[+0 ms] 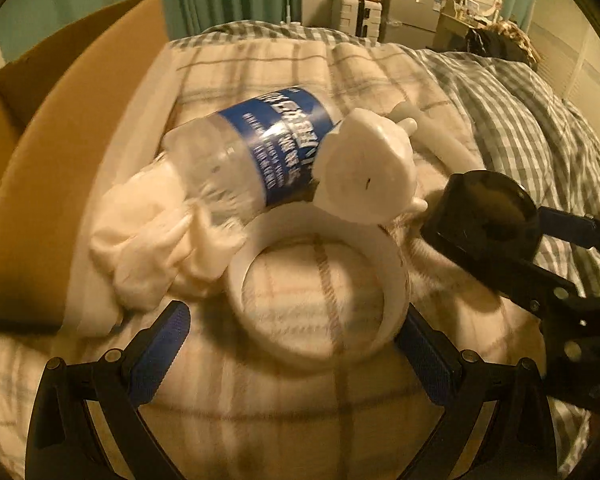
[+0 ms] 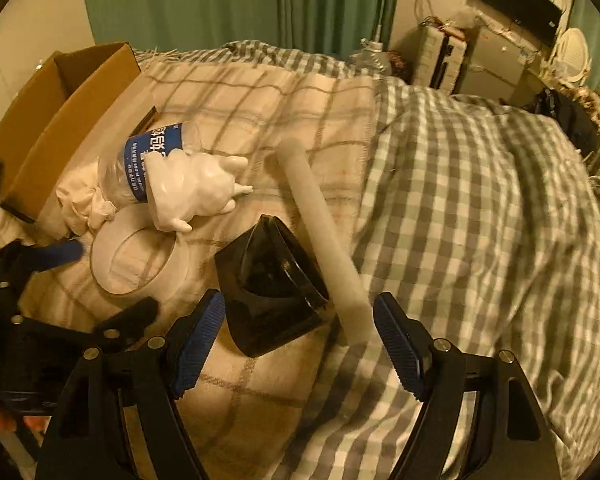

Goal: Organize objects
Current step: 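Grasp the black object with the right gripper while the left grasps the white tape roll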

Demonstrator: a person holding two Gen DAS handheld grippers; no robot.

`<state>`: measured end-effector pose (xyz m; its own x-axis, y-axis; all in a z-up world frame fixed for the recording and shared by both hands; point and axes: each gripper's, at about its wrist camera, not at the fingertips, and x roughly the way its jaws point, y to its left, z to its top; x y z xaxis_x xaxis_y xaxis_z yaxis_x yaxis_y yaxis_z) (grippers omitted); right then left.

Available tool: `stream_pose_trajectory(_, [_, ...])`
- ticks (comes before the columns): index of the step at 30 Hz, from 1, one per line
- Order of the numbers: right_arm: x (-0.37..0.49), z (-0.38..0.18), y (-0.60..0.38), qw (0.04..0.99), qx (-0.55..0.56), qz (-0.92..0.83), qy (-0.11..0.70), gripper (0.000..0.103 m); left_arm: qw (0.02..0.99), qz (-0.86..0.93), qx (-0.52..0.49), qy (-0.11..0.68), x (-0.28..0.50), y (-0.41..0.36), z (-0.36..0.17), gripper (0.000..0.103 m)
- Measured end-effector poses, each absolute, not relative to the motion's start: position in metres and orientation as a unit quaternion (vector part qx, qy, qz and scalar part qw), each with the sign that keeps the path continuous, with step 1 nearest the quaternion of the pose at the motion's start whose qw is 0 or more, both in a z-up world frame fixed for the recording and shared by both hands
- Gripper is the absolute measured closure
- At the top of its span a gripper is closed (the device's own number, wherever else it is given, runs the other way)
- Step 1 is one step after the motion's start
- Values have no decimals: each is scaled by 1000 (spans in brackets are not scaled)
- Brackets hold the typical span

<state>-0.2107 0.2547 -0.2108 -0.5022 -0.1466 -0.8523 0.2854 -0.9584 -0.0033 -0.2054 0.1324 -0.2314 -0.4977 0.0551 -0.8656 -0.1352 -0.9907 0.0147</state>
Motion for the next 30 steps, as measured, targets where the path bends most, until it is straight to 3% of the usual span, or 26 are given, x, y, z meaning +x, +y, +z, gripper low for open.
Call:
stream_pose_trajectory(5, [-215, -209, 253, 141, 482, -862, 68, 27, 66, 873, -483, 32, -210, 132, -235, 2])
stream_pose_trajectory(7, [-218, -210, 249, 146, 485, -860, 63, 27, 82, 873, -480, 26, -206, 130, -234, 15])
stream_pose_trajectory(12, [-222, -209, 232, 154, 484, -859, 70, 35, 94, 871, -481, 31, -186, 124, -227, 20])
stream_pose_trajectory(14, [-228, -212, 228, 146, 495, -853, 71, 53, 92, 868, -487, 25, -178, 119, -225, 21])
stream_pose_trajectory(16, [-229, -212, 227, 148, 502, -850, 60, 56, 93, 867, -488, 21, -170, 113, -217, 21])
stream_pose_trajectory(19, [-222, -208, 228, 150, 507, -848, 38, 68, 95, 866, -491, 14, -164, 107, -208, 21])
stream_pose_trajectory(20, [-218, -206, 229, 153, 509, -847, 29, 87, 95, 866, -491, 13, -162, 107, -205, 21])
stream_pose_trajectory(21, [-214, -203, 230, 153, 510, -846, 19, 93, 97, 865, -491, 12, -158, 107, -202, 21])
stream_pose_trajectory(30, [-159, -170, 234, 149, 502, -852, -11, 93, 92, 877, -471, -1, -127, 97, -159, 21])
